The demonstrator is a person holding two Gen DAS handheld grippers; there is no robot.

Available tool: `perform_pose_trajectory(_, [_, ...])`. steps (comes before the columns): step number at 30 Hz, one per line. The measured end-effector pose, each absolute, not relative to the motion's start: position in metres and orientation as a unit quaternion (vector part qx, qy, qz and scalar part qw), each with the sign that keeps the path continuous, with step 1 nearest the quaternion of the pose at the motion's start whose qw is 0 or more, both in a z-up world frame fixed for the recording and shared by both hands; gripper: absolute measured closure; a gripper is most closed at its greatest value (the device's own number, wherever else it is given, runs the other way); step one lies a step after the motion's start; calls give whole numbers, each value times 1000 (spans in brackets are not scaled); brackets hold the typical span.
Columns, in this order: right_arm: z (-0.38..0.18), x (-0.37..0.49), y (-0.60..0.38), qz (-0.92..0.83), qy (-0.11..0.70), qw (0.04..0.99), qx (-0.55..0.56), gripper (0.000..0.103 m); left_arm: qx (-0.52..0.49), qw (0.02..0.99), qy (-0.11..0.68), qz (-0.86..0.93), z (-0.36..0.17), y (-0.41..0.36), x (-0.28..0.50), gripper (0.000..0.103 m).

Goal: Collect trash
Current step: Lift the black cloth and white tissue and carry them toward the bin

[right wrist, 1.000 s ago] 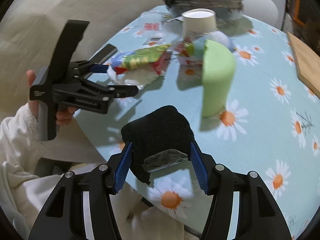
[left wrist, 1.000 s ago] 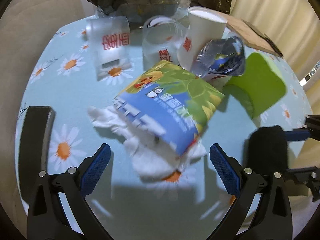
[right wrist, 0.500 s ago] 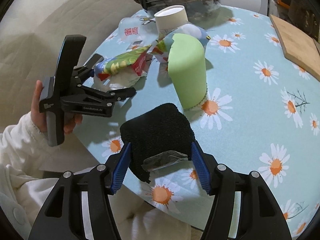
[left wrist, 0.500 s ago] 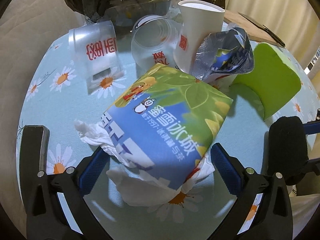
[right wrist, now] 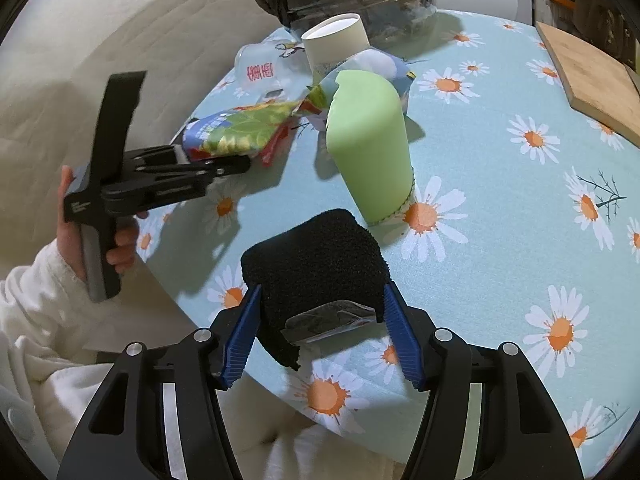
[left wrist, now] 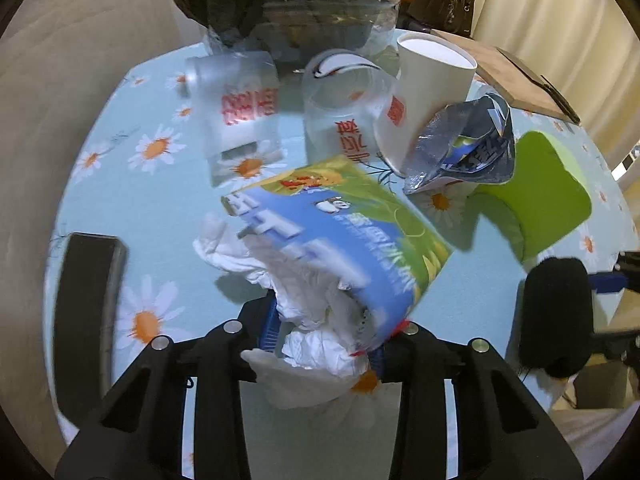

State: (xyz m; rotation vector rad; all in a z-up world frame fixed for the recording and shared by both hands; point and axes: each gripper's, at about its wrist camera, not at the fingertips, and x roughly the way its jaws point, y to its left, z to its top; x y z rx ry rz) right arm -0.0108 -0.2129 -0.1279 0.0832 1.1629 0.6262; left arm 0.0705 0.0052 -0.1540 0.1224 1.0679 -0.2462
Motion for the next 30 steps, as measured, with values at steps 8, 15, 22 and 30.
perform_pose_trajectory(8, [-112,-5,-233,303,514,796,104,49,26,858,504,-102,-112,32,49,68])
perform_pose_trajectory(15, [-89,-3,-247,313,486,805,135,49,98,846,522,-58,-77,32,53,68])
perform_pose_trajectory(22, [-66,0,-259,325,462,809,161,49,159,829,534,-49,-46,28,55,68])
perform_pose_trajectory(30, [-40,14,-260,341,443,810,180,49,181,825,532,-61,-19,23,62,68])
